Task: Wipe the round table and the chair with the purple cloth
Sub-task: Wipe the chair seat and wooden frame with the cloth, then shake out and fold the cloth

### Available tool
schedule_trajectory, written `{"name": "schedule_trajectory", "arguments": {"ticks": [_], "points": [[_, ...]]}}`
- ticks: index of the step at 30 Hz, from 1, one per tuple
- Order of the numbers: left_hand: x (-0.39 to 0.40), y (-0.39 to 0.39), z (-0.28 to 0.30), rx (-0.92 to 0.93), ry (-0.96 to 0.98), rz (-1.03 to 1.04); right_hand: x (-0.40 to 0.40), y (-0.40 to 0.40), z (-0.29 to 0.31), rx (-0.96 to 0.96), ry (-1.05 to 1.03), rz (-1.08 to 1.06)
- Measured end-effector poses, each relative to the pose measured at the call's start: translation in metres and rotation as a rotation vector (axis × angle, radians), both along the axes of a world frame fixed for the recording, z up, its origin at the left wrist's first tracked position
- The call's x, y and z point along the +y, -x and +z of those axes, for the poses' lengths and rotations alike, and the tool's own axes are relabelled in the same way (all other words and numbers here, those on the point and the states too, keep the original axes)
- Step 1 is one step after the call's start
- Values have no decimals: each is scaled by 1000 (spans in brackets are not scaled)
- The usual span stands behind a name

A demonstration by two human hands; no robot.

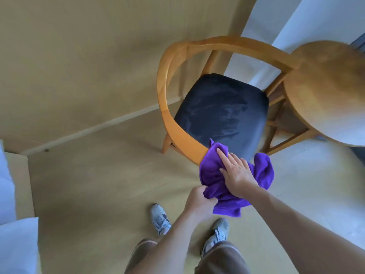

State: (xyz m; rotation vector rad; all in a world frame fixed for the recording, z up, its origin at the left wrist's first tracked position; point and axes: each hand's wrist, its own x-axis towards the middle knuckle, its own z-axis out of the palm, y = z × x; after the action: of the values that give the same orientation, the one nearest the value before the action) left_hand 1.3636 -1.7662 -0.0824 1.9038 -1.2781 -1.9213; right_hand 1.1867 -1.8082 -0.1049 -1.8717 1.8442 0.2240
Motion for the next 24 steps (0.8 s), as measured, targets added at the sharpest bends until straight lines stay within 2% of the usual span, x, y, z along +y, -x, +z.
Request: {"name": "schedule_trajectory", "arguments": {"ticks": [3, 5, 8, 11, 14, 16, 18, 22, 24], "points": [[11, 9, 14, -46, 49, -30, 24, 42, 7, 13, -21, -148], [10, 12, 27, -114, 124, -82, 36, 67, 20, -42, -110, -326], [6, 12, 58, -164, 201, -137, 56, 94, 44, -132, -103, -482], [4, 11, 95, -186, 276, -204, 81, 102, 80, -325, -4, -592], [0, 5, 132, -86, 259, -221, 95, 96, 131, -537, 53, -690], [-5, -2, 160, 15, 198, -194, 93, 91, 175, -672, 65, -684], [-11, -3, 188, 99, 115, -193, 81, 85, 222, -744, 83, -591], [-23, 12, 241, 264, 27, -443, 37, 73, 318, -715, 207, -383], [-31, 20, 266, 358, 25, -492, 15, 68, 361, -691, 285, -343]]}}
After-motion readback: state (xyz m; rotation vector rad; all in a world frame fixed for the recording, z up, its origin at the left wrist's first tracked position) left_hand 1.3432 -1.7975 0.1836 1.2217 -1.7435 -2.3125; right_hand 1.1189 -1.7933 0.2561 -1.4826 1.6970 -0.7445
